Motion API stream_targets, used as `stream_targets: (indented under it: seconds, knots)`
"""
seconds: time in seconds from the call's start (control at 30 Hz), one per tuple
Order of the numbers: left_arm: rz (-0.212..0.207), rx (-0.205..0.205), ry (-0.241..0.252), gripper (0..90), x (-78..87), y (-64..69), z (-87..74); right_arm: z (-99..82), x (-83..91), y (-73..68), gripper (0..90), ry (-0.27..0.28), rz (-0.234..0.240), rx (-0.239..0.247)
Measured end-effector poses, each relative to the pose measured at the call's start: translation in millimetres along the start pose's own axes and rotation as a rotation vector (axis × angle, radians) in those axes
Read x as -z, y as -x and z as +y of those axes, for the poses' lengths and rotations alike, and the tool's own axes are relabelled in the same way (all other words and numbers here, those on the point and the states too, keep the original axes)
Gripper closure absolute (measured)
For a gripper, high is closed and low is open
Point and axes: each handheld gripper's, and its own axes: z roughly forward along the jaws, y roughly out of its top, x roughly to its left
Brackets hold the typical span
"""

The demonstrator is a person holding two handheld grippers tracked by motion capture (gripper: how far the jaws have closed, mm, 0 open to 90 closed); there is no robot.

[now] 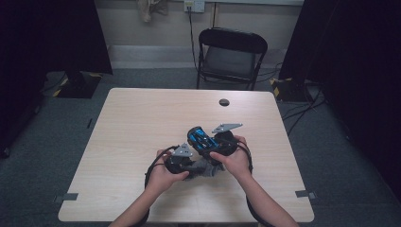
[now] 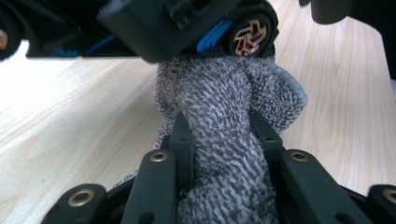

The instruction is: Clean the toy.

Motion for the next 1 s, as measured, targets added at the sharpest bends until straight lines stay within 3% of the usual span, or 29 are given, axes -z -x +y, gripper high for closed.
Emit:
stream_targets:
  seconds: [0.2,0.27,0.47,0.57,0.73,1.0]
  knots:
    - [0.121,0.059,0.016,68.4,24.0,-25.8,-1.7,1.7,7.6,0.0,26.3,0.004,0.002,0.016]
    - [0.173,0.055,0.012,68.3,31.1,-33.0,-0.6,2.6,8.8,0.1,26.3,0.002,0.009,0.017]
    - [0.252,0.100,0.045,68.3,42.2,-50.7,-0.2,1.5,8.6,-1.3,26.3,0.010,0.018,0.017]
    - [0.262,0.125,0.066,68.3,39.6,-53.8,0.1,0.9,7.9,-4.4,26.3,0.011,0.020,0.020]
    - [0.290,0.111,0.079,68.3,37.2,-53.5,3.9,-0.2,6.4,-6.2,26.3,0.003,0.024,0.024]
    - [0.223,0.081,0.068,68.4,27.5,-43.0,7.0,-1.0,6.7,-3.2,26.3,0.011,0.008,0.018]
